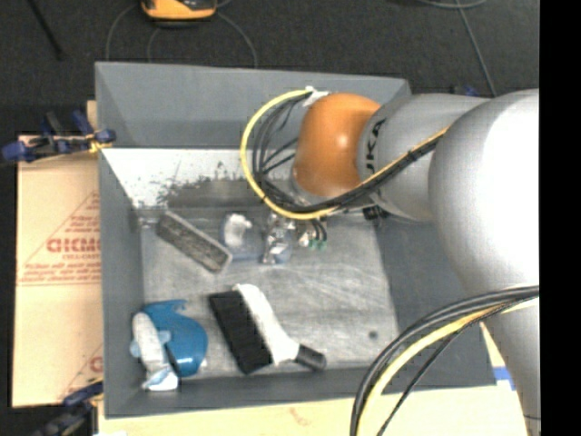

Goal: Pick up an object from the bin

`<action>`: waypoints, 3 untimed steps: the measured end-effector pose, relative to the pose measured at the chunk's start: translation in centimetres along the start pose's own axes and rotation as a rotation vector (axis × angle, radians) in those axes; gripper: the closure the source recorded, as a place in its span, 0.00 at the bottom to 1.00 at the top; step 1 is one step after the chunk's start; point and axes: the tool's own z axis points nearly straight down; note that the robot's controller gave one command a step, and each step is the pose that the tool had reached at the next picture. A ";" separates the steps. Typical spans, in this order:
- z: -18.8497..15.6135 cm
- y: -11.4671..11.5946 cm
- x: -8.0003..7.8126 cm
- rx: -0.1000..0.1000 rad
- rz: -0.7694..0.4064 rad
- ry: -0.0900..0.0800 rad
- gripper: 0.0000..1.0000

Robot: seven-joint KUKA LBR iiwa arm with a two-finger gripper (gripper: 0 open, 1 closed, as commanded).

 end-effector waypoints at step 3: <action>-4.3 -0.1 0.4 0.007 -0.001 0.053 1.00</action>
Offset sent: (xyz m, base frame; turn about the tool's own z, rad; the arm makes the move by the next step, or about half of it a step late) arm -0.0001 0.0001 0.0584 -0.0002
